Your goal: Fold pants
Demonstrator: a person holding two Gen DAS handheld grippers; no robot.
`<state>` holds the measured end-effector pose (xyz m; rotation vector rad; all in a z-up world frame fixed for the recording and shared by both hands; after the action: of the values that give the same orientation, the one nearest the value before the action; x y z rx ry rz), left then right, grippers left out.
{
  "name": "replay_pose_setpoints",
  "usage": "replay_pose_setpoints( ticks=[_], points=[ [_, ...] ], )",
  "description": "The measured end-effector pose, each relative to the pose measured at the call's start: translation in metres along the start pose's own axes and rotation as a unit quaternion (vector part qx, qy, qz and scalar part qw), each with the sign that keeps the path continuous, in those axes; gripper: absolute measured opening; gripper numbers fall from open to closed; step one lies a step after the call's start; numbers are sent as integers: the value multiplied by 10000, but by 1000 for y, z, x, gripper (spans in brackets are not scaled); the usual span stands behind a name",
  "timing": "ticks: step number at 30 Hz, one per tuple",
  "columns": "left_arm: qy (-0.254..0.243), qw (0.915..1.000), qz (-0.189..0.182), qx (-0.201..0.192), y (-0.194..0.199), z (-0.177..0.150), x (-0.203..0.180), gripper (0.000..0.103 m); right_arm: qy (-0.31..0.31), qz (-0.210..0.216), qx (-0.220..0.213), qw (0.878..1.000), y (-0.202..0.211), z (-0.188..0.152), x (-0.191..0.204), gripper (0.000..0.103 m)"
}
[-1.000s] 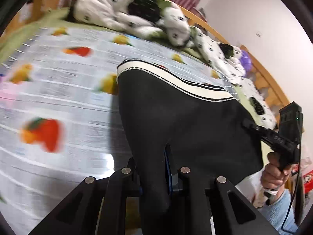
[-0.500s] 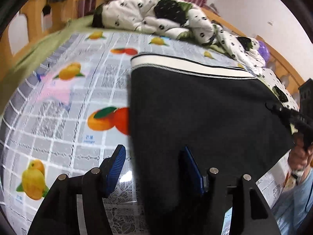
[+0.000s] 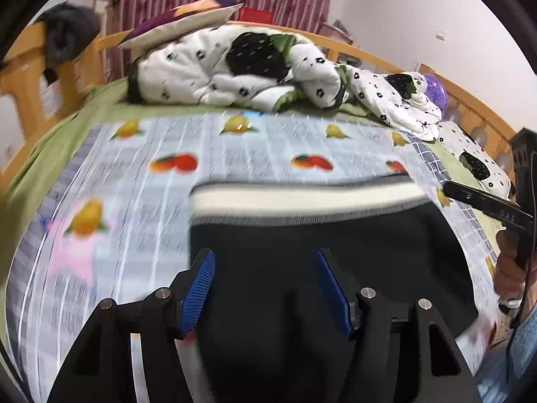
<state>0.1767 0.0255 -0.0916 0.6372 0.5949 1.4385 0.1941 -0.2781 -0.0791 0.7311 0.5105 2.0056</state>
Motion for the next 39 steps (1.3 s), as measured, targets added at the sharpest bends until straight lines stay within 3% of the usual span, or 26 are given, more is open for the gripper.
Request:
replay_pose_setpoints(
  ticks=[4, 8, 9, 16, 19, 22, 26, 28, 30, 34, 39],
  points=[
    [-171, 9997, 139, 84, -40, 23, -8, 60, 249, 163, 259, 9992, -47, 19, 6, 35],
    [-71, 9982, 230, 549, -89, 17, 0, 61, 551, -453, 849, 9938, -99, 1, -12, 28],
    [-94, 9979, 233, 601, -96, 14, -1, 62, 530, -380, 689, 9955, -98, -1, -16, 28],
    [-208, 9982, 329, 446, -98, 9, -8, 68, 334, -249, 626, 9972, -101, -1, -24, 28],
    [-238, 9974, 294, 621, -88, 6, -13, 77, 391, -296, 619, 9969, -98, -2, -21, 30],
    [-496, 9956, 154, 774, -61, -11, -26, 76, 400, -475, 634, 9961, -77, -8, -10, 33],
    [-1558, 9854, -252, 643, -5, -55, -51, 76, 290, -437, 757, 9958, -41, -31, 7, 33],
    [-1686, 9841, -190, 528, 20, -81, -53, 76, 366, -548, 787, 9947, -26, -49, 20, 33],
    [-1580, 9847, -324, 659, 36, -107, -48, 76, 379, -580, 876, 9937, -18, -65, 28, 33],
    [-1452, 9885, -95, 400, 71, -154, -35, 77, 179, -585, 855, 9945, 8, -104, 38, 33],
    [-1807, 9808, 411, 601, 84, -189, -27, 77, -99, -511, 710, 9961, 32, -126, 42, 34]
  ],
)
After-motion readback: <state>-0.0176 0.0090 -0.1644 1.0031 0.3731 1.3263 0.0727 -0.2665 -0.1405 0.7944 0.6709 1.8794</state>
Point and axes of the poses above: each gripper's, at about its wrist camera, not at the fingertips, and y roughly against the way its jaws point, x to its left, z to its top, the point moved 1 cm from there along -y, roughly the way its jaws point, and after that the axes turned 12 degrees about z, right-handed, at the moved point
